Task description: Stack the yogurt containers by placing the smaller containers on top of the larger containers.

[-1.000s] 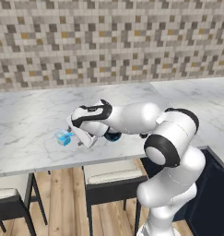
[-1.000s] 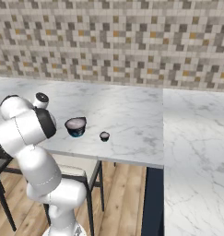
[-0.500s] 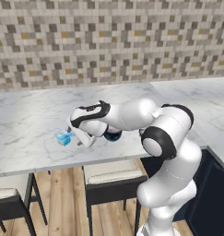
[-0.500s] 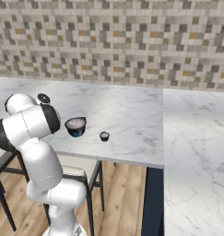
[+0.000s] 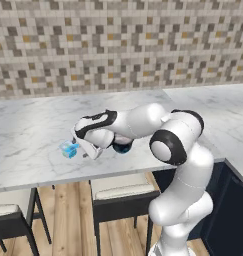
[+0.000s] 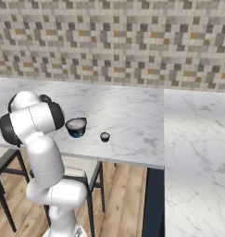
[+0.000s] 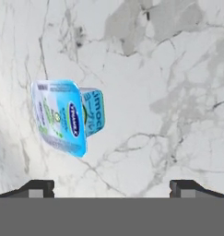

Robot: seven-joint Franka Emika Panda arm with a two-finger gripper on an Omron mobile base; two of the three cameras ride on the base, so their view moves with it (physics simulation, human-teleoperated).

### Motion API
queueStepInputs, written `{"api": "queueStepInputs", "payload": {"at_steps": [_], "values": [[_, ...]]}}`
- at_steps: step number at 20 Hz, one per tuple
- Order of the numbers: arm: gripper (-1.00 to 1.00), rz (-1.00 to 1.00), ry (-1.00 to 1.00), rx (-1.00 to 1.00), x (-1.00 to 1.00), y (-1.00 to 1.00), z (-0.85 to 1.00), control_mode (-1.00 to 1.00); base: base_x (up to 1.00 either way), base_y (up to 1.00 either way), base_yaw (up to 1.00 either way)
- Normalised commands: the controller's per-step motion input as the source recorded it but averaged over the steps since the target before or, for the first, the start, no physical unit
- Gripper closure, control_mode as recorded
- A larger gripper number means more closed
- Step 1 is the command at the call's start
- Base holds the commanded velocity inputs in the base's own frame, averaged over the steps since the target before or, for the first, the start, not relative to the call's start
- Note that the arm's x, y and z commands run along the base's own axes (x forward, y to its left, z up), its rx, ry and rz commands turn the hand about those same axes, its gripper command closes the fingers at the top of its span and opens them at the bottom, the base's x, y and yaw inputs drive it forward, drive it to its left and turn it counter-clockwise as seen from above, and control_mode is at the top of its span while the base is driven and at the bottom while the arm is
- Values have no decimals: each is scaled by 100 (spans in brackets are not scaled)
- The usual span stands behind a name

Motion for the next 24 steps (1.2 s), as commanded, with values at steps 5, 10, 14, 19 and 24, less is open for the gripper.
{"api": "queueStepInputs", "payload": {"at_steps": [5,10,14,19,24], "values": [[-100,0,0,0,21,10,-13,-100,0,0,0],[-100,0,-1,0,24,9,-12,-100,0,0,0],[-100,0,0,0,25,8,-12,-100,0,0,0],[-100,0,0,0,24,7,-12,-100,0,0,0],[-100,0,0,0,21,9,-10,-100,0,0,0]]}}
